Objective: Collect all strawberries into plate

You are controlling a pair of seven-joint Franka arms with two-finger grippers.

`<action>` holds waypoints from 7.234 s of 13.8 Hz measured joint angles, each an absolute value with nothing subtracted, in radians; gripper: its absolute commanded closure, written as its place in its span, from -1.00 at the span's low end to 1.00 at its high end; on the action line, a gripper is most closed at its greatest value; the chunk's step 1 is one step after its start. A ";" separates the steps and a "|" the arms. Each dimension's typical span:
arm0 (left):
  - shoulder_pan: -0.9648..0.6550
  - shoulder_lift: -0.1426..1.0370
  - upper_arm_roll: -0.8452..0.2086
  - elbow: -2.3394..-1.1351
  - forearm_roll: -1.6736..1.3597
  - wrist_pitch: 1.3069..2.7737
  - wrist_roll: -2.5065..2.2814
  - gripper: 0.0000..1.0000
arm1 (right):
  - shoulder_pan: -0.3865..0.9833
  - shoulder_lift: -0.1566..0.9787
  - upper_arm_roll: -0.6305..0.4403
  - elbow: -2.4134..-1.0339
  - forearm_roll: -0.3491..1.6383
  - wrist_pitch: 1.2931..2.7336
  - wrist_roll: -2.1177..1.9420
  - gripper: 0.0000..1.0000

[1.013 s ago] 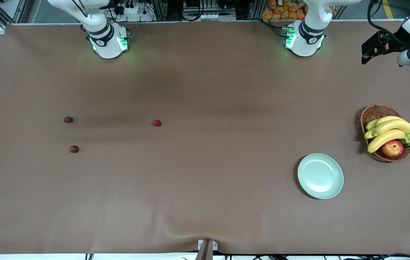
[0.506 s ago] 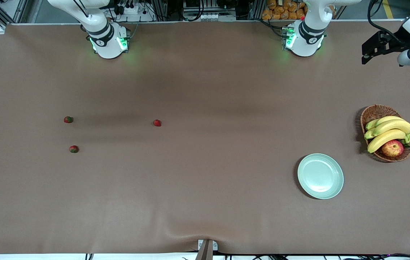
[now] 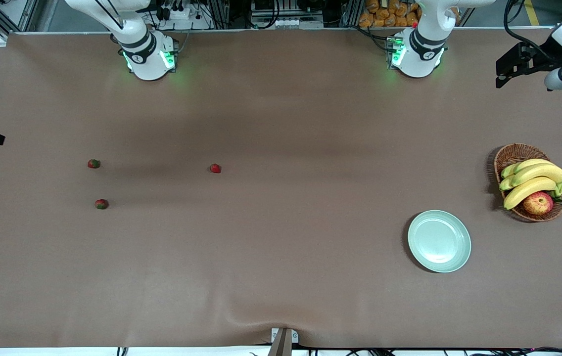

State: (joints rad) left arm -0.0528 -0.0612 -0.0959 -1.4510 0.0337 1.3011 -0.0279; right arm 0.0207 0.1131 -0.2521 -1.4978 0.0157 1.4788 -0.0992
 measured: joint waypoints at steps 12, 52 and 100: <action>-0.071 -0.018 -0.110 -1.470 -0.032 1.278 -0.028 -1.00 | -0.045 0.117 -0.248 -1.808 0.015 1.708 -0.158 -1.00; -0.074 -0.006 -0.191 -1.526 -0.032 1.291 -0.030 -1.00 | -0.092 0.353 -0.233 -2.301 0.077 2.399 -0.356 0.94; -0.213 0.341 -0.203 -1.545 -0.112 1.816 -0.358 -1.00 | 0.959 0.718 -0.215 -1.634 0.464 2.336 1.250 -0.57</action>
State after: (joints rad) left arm -0.2128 0.3407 -0.2029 -1.5446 -0.1124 1.8162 -0.3581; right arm 0.9588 0.7180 -0.2147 -1.6335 0.4640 2.3362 1.2500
